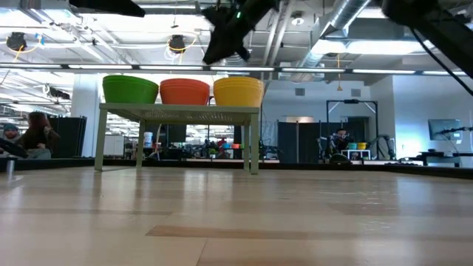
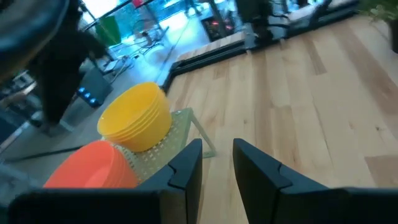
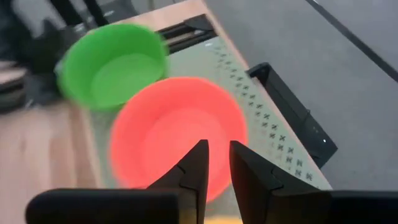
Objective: Pick & Place Mini bowls
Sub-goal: Return to Home Position
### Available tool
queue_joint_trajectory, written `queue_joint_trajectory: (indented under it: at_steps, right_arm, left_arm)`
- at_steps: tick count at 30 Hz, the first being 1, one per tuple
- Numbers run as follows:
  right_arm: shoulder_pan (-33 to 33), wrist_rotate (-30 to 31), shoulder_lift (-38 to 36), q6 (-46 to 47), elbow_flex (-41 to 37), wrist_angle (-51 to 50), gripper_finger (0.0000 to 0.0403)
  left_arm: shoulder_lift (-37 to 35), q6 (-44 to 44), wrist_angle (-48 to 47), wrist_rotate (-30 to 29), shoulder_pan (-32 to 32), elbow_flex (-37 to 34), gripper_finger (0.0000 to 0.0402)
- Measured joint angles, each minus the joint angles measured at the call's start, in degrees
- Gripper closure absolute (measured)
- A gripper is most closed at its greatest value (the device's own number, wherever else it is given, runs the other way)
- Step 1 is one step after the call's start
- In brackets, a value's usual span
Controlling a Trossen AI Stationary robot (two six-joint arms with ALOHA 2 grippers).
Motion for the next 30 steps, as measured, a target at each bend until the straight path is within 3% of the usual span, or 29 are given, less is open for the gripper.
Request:
queue_joint_trajectory:
  at_steps: [3, 7, 9, 13, 16, 20, 23, 30]
  right_arm:
    - [2.2, 1.6, -3.5, -4.0, 0.0, -4.4, 0.0348]
    - [6.3, 10.1, -8.6, -6.3, 0.1, -10.7, 0.0359]
    - [8.3, 12.2, -11.3, -6.5, 0.1, -13.2, 0.0365]
    - [12.6, 10.6, -16.1, -7.4, -0.5, -17.8, 0.0373]
    - [16.1, 10.6, -20.0, -6.9, -5.7, -18.2, 0.0376]
    - [20.0, 10.5, -28.0, -7.2, -20.1, -13.1, 0.0373]
    - [21.9, 10.4, -36.4, -7.9, -36.1, -3.5, 0.0368]
    - [24.6, 6.4, -59.1, -6.4, -72.3, 19.7, 0.0366]
  left_arm:
    - [0.0, -3.8, 0.1, -5.3, 0.0, 0.0, 0.031]
    - [-0.1, -5.2, 0.2, -12.2, 0.0, 0.0, 0.031]
    - [-0.4, -7.2, 0.1, -12.2, 0.0, 0.0, 0.031]
    - [-3.2, -9.2, 0.0, -9.7, -0.2, -0.1, 0.031]
    - [-8.6, -9.2, -0.1, -6.5, -0.2, -0.1, 0.031]
    - [-18.8, -9.2, -2.4, 0.5, -0.2, -0.1, 0.031]
    - [-26.3, -10.1, -6.3, 3.0, -0.2, -0.4, 0.031]
    - [-39.1, -10.7, -6.1, 10.3, -0.2, -9.1, 0.031]
